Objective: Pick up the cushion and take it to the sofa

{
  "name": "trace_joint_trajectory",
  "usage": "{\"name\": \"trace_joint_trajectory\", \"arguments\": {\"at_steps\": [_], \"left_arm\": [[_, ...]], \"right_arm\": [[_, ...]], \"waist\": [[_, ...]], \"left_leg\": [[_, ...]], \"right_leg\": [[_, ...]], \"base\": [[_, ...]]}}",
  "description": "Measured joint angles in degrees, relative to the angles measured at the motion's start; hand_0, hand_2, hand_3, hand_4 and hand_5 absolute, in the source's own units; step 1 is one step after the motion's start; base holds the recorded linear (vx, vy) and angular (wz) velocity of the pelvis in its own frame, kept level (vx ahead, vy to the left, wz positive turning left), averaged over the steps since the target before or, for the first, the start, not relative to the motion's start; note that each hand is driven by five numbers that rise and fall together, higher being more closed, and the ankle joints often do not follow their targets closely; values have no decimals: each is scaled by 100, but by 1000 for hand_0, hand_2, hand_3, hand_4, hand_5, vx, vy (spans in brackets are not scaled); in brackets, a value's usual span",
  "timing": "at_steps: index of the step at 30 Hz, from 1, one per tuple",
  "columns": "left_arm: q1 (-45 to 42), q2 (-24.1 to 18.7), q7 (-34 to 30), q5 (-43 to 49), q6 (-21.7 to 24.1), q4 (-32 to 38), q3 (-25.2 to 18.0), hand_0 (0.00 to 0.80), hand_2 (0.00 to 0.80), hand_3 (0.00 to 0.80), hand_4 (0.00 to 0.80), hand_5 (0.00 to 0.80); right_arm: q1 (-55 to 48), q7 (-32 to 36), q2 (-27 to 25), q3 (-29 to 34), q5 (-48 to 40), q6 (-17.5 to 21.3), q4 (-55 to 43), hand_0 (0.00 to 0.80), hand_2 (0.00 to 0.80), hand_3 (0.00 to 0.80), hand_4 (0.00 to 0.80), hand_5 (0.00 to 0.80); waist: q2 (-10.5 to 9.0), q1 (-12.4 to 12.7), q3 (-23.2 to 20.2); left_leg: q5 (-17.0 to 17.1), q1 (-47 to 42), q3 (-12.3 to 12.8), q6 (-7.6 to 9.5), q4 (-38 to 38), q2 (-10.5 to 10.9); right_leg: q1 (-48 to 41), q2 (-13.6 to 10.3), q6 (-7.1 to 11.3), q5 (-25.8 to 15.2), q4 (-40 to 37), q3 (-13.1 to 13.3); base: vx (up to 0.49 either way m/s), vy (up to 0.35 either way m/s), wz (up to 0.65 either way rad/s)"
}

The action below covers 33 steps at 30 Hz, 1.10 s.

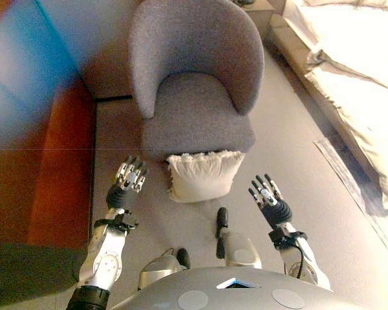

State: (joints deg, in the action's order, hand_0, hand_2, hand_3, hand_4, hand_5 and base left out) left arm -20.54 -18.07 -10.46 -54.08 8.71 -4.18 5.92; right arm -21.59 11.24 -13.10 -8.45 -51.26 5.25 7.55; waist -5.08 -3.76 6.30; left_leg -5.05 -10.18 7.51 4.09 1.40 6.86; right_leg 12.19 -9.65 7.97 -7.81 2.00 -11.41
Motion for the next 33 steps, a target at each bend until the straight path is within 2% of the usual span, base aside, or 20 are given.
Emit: {"name": "trace_joint_trajectory", "arguments": {"at_steps": [3, 6, 8, 10, 12, 13, 14, 15, 17, 18, 19, 20, 22, 23, 26, 28, 31, 32, 33], "left_arm": [[-117, 20, 24, 157, -6, 32, -10, 0, 0, 0, 0, 0], [-77, 112, 37, 143, -3, 80, -40, 0, 0, 0, 0, 0], [-46, 134, 45, 135, 0, 82, -48, 0, 0, 0, 0, 0], [6, 209, 82, 131, 5, 87, -40, 0, 0, 0, 0, 0], [104, 332, 104, 131, 57, 91, -35, 0, 0, 0, 0, 0], [144, 357, 110, 129, 67, 94, -24, 0, 0, 0, 0, 0], [159, 364, 120, 128, 72, 94, 0, 0, 0, 0, 0, 0], [176, 387, 148, 117, 73, 94, 40, 0, 0, 0, 0, 0], [154, 449, 163, 81, 72, 85, 106, 0, 0, 0, 0, 0], [162, 442, 159, 73, 70, 85, 156, 0, 0, 0, 0, 0], [173, 455, 145, 39, 71, 87, 185, 0, 0, 0, 0, 0], [130, 453, 146, 35, 71, 83, 181, 0, 0, 0, 0, 0], [33, 451, 145, 22, 71, 82, 139, 0, 0, 0, 0, 0], [40, 445, 145, -30, 70, 82, 123, 0, 0, 0, 0, 0], [68, 458, 112, -120, 65, 57, 11, 0, 0, 0, 0, 0], [56, 462, 56, -124, 62, 32, -107, 0, 0, 0, 0, 0], [49, 465, -44, -127, 61, 78, -140, 0, 0, 0, 0, 0], [51, 470, -46, -131, 62, 95, -136, 0, 0, 0, 0, 0], [113, 463, -42, -143, 62, 103, -130, 0, 0, 0, 0, 0]], "right_arm": [[16, 116, -21, -3, -1, -121, 23, 0, 0, 0, 0, 0], [99, 113, -160, -23, -2, -195, 22, 0, 0, 0, 0, 0], [186, 117, -180, -33, -2, -206, 19, 0, 0, 0, 0, 0], [216, 113, -246, -40, -3, -206, 21, 0, 0, 0, 0, 0], [246, 112, -343, -39, -3, -204, 21, 0, 0, 0, 0, 0], [265, 112, -355, -28, -3, -197, 21, 0, 0, 0, 0, 0], [283, 113, -368, -30, -3, -192, 26, 0, 0, 0, 0, 0], [303, 112, -367, -23, -1, -172, 47, 0, 0, 0, 0, 0], [301, 112, -367, -29, -1, -154, 71, 0, 0, 0, 0, 0], [302, 112, -367, -28, -2, -146, 89, 0, 0, 0, 0, 0], [334, 115, -371, -35, -4, -138, 135, 0, 0, 0, 0, 0], [364, 120, -375, -37, -4, -129, 160, 0, 0, 0, 0, 0], [357, 128, -376, -49, -5, -122, 160, 0, 0, 0, 0, 0], [372, 150, -386, -45, -7, -118, 154, 0, 0, 0, 0, 0], [327, 208, -459, -39, -16, -112, 157, 0, 0, 0, 0, 0], [264, 277, -473, -26, -16, -113, 157, 0, 0, 0, 0, 0], [124, 325, -532, -16, -14, -115, 111, 0, 0, 0, 0, 0], [71, 328, -582, -11, -13, -115, 73, 0, 0, 0, 0, 0], [16, 330, -590, 23, -13, -116, 34, 0, 0, 0, 0, 0]], "waist": [[147, 7, -96], [279, 4, -172], [229, 4, -183], [205, 0, -215], [196, 5, -281], [185, 10, -287], [174, 13, -284], [134, 12, -260], [72, 20, -210], [55, 7, -210], [-40, 39, -155], [-50, 102, -116], [-23, 188, -81], [47, 188, -31], [181, 196, 90], [239, 204, 113], [292, 161, 77], [374, 145, 38], [464, 123, -9]], "left_leg": [[-252, -185, -21, -335, -133, -399], [-523, -239, 0, -612, -435, -771], [-572, -108, -26, -692, -990, -881], [-595, 83, -169, -734, -1668, -948], [-537, 521, -283, -827, -2491, -970], [-421, 736, -366, -1007, -2858, -975], [-302, 879, -436, -1116, -3152, -968], [-3, 1209, -486, -1165, -3795, -958], [395, 1707, -504, -1038, -4727, -983], [355, 1917, -450, -1001, -5003, -982], [269, 2065, -257, -869, -4895, -935], [263, 2120, -114, -868, -4523, -965], [269, 2010, 57, -865, -3293, -1055], [269, 2001, 40, -865, -2821, -1092], [426, 1762, -15, -838, -947, -1250], [623, 1658, -110, -830, -758, -1389], [657, 1425, -165, -795, -897, -1420], [761, 1324, -137, -677, -967, -1423], [685, 1227, -98, -841, -907, -1387]], "right_leg": [[-92, 328, -130, -88, 305, -87], [-135, 704, -660, 225, 528, -141], [-273, 792, -850, 362, 514, -127], [-411, 857, -1052, 503, 485, -115], [-456, 900, -1166, 589, 421, -107], [-450, 904, -1205, 615, 413, -101], [-447, 919, -1236, 636, 400, -89], [-479, 918, -1330, 690, 423, 8], [-591, 912, -1517, 811, 486, 83], [-628, 918, -1548, 833, 494, 151], [-715, 910, -1552, 839, 452, 351], [-797, 930, -1552, 839, 391, 432], [-948, 1028, -1548, 835, 250, 545], [-1031, 1081, -1498, 801, 229, 549], [-1247, 1263, -1535, 860, 47, 590], [-1337, 1329, -1548, 891, 81, 611], [-1387, 1296, -1412, 1124, 288, 791], [-1351, 1282, -1354, 1215, 472, 811], [-1231, 1230, -1248, 1380, 697, 836]], "base": [[377, -120, 2], [312, -171, -8], [274, -184, -13], [243, -182, -13], [207, -167, -15], [194, -161, -8], [181, -152, -14], [180, -130, -24], [175, -76, -13], [190, -5, -9], [209, 43, -29], [200, 78, -55], [208, 129, -47], [205, 143, -25], [171, 107, -33], [143, 95, -29], [94, 96, -25], [62, 104, -15], [68, 128, -11]]}}
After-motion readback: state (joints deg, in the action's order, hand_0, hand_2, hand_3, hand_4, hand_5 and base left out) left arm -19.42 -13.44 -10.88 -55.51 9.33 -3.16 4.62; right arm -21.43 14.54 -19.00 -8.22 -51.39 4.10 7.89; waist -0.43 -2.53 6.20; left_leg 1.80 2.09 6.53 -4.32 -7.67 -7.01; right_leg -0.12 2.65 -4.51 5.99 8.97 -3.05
